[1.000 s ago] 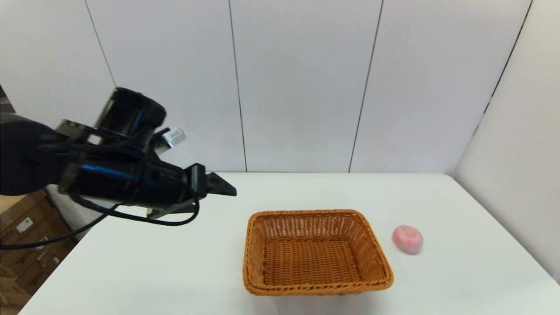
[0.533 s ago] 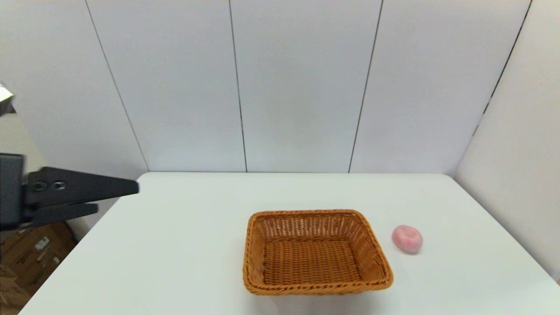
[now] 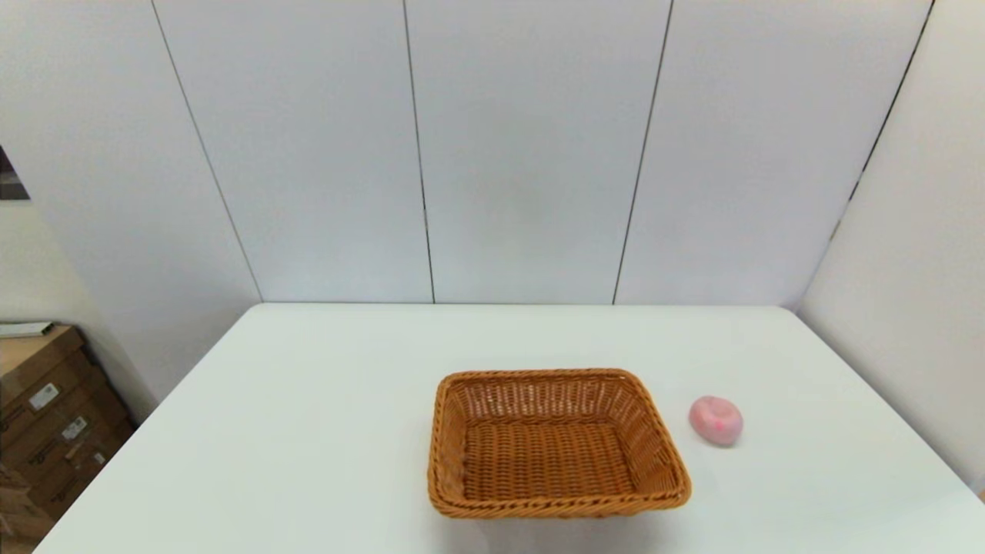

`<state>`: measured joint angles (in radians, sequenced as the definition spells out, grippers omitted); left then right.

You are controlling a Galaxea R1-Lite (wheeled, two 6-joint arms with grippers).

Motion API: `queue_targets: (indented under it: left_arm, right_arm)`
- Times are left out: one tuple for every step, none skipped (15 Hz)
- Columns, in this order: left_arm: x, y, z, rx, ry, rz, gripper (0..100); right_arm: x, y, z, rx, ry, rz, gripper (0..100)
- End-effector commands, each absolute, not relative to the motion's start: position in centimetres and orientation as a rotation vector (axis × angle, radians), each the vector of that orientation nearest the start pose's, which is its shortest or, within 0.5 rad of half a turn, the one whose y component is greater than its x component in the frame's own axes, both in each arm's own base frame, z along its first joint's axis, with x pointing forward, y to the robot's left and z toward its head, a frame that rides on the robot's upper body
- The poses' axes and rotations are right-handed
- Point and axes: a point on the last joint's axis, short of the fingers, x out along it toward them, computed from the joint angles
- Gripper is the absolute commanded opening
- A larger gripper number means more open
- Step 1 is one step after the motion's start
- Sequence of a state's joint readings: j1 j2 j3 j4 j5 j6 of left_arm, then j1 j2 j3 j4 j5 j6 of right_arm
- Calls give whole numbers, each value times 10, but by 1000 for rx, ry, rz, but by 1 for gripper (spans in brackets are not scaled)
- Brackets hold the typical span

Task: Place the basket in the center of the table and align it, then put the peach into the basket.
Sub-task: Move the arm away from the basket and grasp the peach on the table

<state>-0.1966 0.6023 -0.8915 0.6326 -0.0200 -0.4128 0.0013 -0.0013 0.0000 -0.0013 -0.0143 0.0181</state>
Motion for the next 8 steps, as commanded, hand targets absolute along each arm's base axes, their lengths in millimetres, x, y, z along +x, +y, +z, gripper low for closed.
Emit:
queue_targets:
  left_arm:
    - [-49, 6, 195, -309, 258, 10, 100]
    - [-53, 5, 187, -295, 243, 30, 100]
    - [-56, 3, 183, -283, 230, 54, 100]
    - [-60, 2, 176, -269, 215, 72, 100]
    - [-61, 1, 167, -239, 213, 82, 100]
    - [-63, 1, 156, -207, 202, 77, 100]
    - [-61, 1, 141, -198, 194, 71, 100]
    - [-56, 1, 124, -196, 202, 76, 100]
  right_arm:
    - [-23, 0, 76, 18, -2, -12, 100]
    - [-23, 0, 76, 18, -2, -14, 100]
    - [-23, 0, 76, 18, -2, -12, 100]
    - [-23, 0, 76, 18, -2, -12, 100]
    - [-23, 0, 76, 18, -2, -14, 100]
    - [-23, 0, 76, 18, -2, -12, 100]
    - [-23, 0, 76, 18, -2, -12, 100]
    - [-23, 0, 76, 18, -2, -12, 100]
